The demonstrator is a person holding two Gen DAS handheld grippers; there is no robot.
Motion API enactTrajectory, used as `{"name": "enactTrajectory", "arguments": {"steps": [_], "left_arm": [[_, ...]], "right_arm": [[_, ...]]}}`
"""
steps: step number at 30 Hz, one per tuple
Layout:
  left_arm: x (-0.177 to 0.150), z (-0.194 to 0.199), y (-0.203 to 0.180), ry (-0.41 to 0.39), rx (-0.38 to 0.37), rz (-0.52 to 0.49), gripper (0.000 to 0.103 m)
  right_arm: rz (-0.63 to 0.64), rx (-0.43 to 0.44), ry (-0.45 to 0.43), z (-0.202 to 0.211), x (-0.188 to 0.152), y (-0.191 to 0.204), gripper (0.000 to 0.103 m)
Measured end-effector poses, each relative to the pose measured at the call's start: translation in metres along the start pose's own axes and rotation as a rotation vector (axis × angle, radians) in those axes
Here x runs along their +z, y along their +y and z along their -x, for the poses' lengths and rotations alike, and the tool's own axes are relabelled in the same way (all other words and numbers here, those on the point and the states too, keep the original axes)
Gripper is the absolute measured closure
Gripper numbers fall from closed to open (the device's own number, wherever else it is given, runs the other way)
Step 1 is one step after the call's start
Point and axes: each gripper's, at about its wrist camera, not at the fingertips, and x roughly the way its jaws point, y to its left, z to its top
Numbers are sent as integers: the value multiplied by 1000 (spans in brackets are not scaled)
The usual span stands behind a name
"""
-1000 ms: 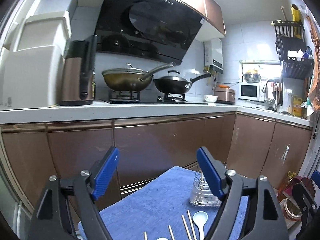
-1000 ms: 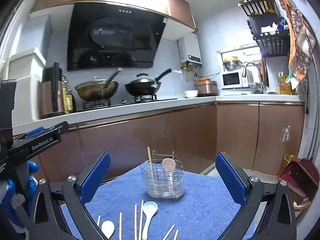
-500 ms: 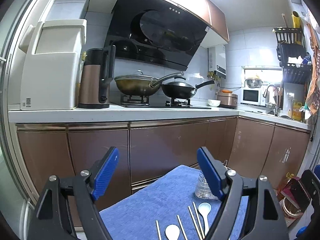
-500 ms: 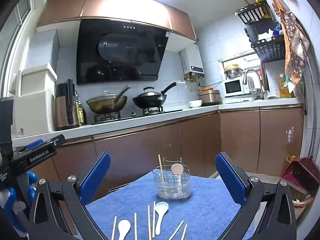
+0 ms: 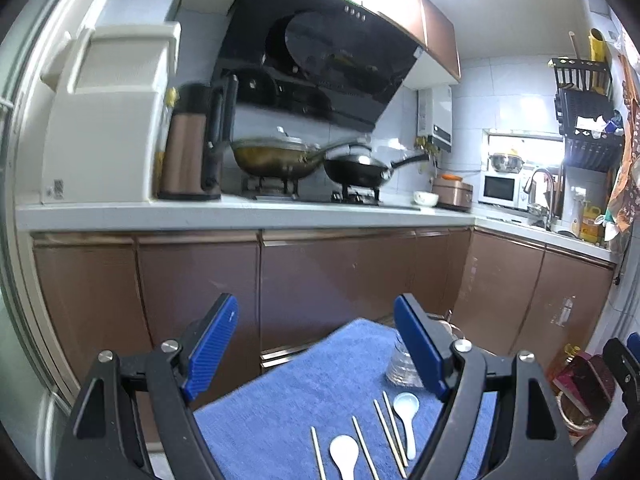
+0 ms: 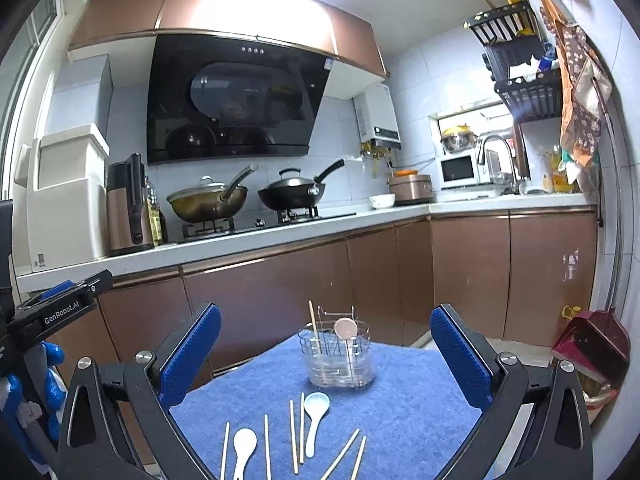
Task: Organize utensils
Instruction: 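Open both tools and withdraw them from the cup, then grasp the light blue spoon with the right tool while the left tool grasps a chopstick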
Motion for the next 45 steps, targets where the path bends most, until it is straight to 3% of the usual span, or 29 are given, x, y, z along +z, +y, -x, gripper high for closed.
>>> {"name": "enactTrajectory", "arguments": {"steps": [5,9,13,18,20,25,31,45], "left_arm": [[-13,-37,12,154,-118,53,24],[-34,-84,16,348,-249,109,24],[-62,-132,14,528,-323,163,26],[-100,-196,-6,748,-391,198,50],[-114,-222,-18,831,-418,216,54],[-146,-282,-42,982,-411,246,65],[-178,-330,-59,1100,-367,256,75],[-210,-381,-78,1219,-269,229,83]], "right_arm": [[-14,-4,82,-19,-9,-11,0],[-39,-4,192,-46,-25,-26,5],[-61,21,312,-77,-45,-36,24],[-106,80,449,-121,-74,-49,45],[-126,108,504,-142,-85,-54,54],[-177,187,639,-199,-112,-66,65],[-197,259,767,-259,-146,-70,69],[-158,357,918,-352,-190,-57,73]]}}
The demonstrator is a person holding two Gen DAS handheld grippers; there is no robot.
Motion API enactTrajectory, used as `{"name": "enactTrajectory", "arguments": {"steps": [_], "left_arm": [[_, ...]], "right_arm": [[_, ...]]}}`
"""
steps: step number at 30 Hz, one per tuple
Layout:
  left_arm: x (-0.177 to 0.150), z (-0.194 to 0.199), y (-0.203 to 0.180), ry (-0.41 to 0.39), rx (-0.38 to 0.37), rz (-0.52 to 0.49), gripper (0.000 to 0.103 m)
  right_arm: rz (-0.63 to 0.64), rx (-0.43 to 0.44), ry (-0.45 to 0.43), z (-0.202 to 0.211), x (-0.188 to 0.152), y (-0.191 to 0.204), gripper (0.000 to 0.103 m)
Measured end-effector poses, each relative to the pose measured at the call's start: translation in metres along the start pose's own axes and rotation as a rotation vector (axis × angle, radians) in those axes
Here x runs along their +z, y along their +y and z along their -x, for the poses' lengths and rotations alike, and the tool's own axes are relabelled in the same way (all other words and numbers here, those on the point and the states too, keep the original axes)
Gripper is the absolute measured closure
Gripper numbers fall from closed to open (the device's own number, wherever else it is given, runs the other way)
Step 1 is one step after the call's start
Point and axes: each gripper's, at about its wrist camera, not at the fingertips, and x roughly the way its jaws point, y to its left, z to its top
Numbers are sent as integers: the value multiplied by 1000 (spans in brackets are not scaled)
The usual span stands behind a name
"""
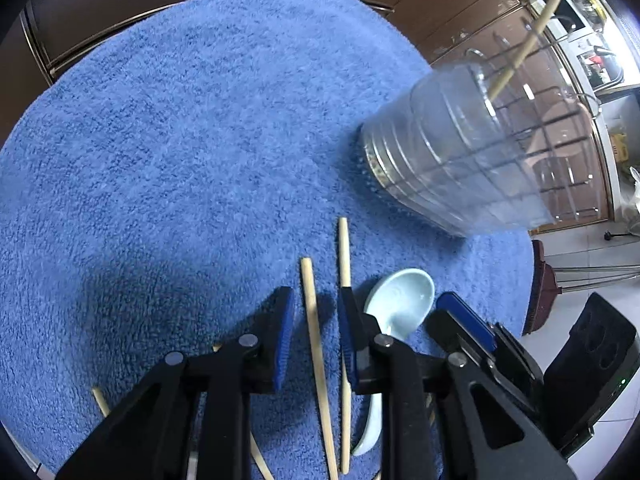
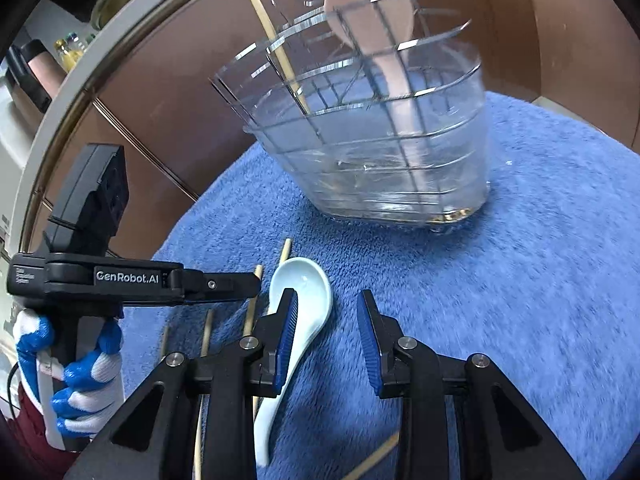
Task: Organize utensils
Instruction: 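Grasp the light blue spoon with the right tool while the left tool grasps a chopstick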
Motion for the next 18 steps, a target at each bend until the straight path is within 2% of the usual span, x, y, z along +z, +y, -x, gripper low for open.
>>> {"name": "enactTrajectory", "arguments": {"steps": [6,10,14,18], "left_arm": [[6,-9,-12,21,12,13,85],[14,-12,-8,17,27,26,93],[12,-5,8,3,15,40,98],[4,1,12,-32,-12,41,98]], "right_arm": [[43,4,36,-19,6,6,80],[75,-5,48,-25,8,11,96],[110,-29,30,-21,4,22,96],[115,-55,-30,3,-4,32,96]]}}
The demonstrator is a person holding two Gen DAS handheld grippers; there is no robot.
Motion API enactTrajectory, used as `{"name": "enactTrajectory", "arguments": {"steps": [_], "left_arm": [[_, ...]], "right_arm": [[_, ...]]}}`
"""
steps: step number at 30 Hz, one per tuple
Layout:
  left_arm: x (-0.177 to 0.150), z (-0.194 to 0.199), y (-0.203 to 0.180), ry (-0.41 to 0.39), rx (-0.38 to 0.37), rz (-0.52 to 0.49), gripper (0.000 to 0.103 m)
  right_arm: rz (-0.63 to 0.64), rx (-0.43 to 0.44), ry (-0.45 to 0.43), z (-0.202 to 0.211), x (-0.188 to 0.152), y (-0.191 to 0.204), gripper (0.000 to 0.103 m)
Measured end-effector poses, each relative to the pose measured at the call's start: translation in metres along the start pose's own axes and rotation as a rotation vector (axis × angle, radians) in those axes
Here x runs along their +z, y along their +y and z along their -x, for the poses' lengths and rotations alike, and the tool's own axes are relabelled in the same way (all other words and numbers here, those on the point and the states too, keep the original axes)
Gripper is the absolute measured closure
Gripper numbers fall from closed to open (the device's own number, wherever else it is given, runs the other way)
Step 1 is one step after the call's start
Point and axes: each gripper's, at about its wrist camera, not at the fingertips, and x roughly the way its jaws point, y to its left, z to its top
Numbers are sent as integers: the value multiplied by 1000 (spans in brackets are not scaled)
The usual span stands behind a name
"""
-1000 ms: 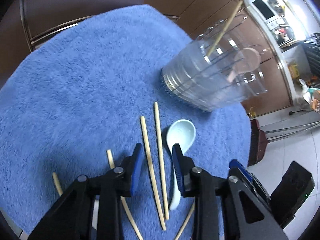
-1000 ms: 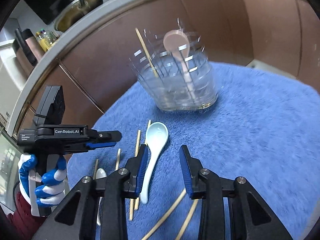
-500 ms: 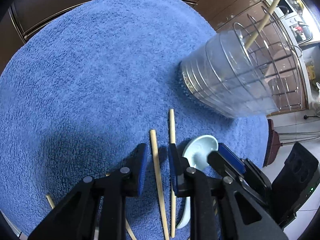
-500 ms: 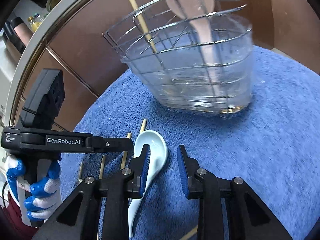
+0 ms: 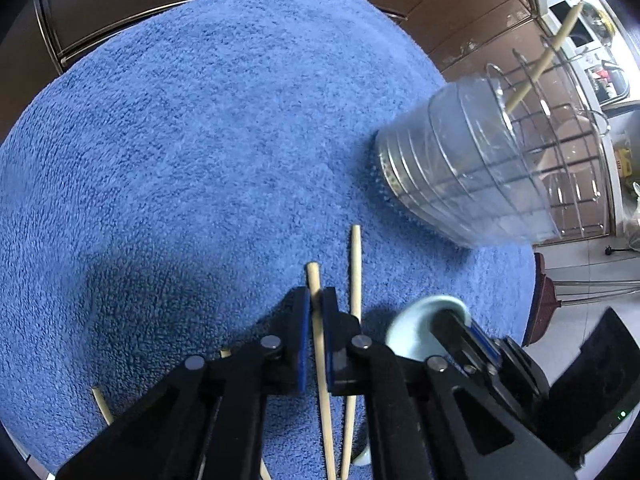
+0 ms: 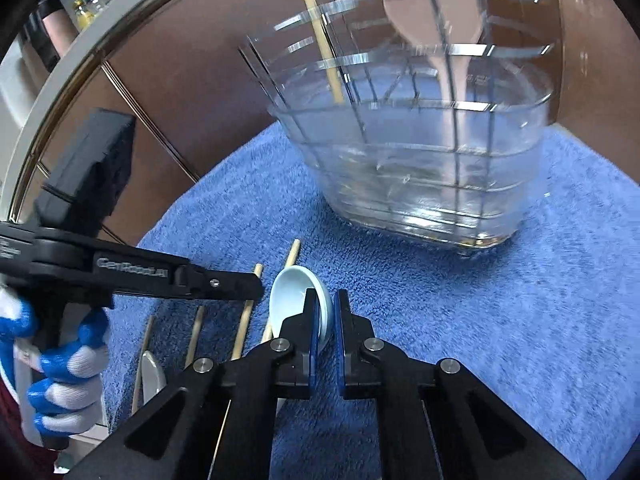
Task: Organize utensils
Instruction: 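Grasp the light blue spoon with the right tool while the left tool grasps a chopstick, then carry the light blue spoon and chopstick over the cup and lower them in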
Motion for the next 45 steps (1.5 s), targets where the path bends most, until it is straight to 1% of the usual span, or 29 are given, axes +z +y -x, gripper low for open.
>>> {"name": "enactTrajectory", "arguments": {"steps": [2,4,8,13,16,17,20,22,23,25,28,32,35,38,40,42,45], "left_arm": [[-6,6,1,-23,-24,-3,98],[-14,17,0,-66,-40,-18,98],[-31,49,-3,-146,-79,-54,98],[-61,105,-8,-279,-119,-103,98],[-78,138,-8,-336,-145,-119,98],[-84,147,-9,-353,-151,-124,98],[-98,180,-16,-415,-167,-148,98],[-106,197,-22,-457,-171,-165,98],[-105,208,-21,-479,-173,-176,98],[-108,227,-29,-528,-174,-199,98],[-103,250,-44,-592,-174,-225,98],[-86,278,-66,-689,-176,-255,98],[-68,290,-83,-759,-178,-268,98],[-47,295,-97,-827,-174,-270,98],[-33,293,-105,-851,-167,-273,98],[-19,287,-112,-854,-162,-275,98],[1,266,-121,-849,-133,-284,98]], "right_arm": [[1,-10,-26,14,-1,0,96],[4,-26,-61,30,-5,6,96],[8,-60,-134,69,-16,20,96],[15,-113,-228,117,-32,40,96],[14,-139,-290,148,-40,58,96],[16,-148,-305,152,-41,62,96],[35,-196,-369,179,-47,81,96],[54,-234,-413,196,-49,92,96],[60,-246,-428,196,-49,94,96],[75,-276,-475,211,-44,101,96],[97,-321,-543,220,-27,104,96],[120,-368,-640,231,3,103,96],[138,-405,-712,233,35,99,96],[154,-444,-770,223,64,92,96],[156,-453,-791,214,79,85,96],[156,-464,-805,203,90,76,96],[149,-477,-814,182,106,59,96]]}}
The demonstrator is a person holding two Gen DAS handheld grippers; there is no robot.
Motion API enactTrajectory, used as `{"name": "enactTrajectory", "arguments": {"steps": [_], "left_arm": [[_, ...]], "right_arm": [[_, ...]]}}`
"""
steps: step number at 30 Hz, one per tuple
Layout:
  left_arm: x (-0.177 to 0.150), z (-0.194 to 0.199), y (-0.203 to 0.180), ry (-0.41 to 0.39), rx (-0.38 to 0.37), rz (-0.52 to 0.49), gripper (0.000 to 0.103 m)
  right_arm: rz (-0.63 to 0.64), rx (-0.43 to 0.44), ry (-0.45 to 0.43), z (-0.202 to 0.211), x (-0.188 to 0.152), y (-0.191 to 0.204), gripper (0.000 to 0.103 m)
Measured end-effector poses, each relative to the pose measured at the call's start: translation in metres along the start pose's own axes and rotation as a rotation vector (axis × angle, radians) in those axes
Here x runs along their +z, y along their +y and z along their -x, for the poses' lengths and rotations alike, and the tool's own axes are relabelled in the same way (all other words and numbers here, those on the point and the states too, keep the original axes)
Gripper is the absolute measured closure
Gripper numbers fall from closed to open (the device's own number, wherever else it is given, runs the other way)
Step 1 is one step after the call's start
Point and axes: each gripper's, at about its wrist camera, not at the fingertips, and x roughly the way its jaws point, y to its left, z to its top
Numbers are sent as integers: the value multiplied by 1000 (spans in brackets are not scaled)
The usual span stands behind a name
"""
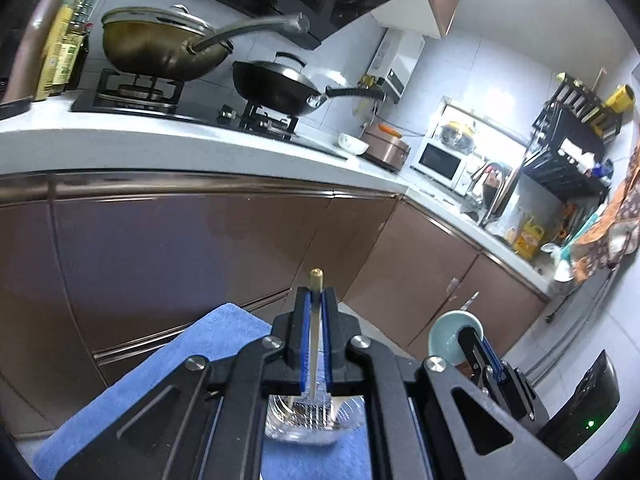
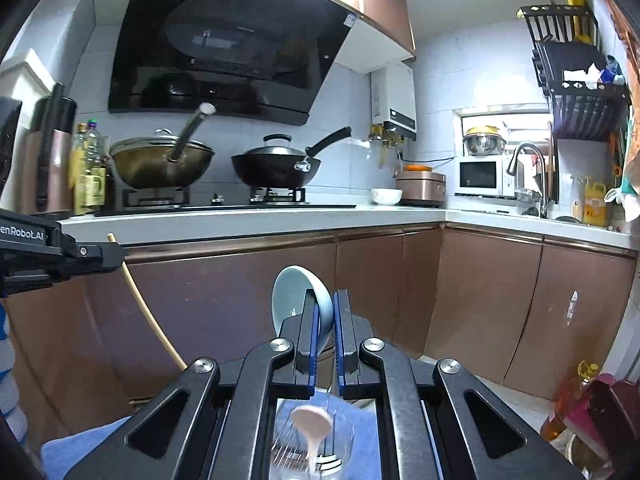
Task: Organize utensils
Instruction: 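Carry the light blue spoon and chopstick over the cup and lower them in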
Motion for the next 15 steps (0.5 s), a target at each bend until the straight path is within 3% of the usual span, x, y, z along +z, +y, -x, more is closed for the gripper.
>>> {"name": "enactTrajectory", "arguments": {"steps": [9,15], "left_arm": [[-43,-79,0,61,44,-47,98],[-73,-106,2,85,73,-62,98]], "right_arm": [[39,-58,16,-45,-53,-5,96],[83,-81,37,-53,-80,-2,96]]}}
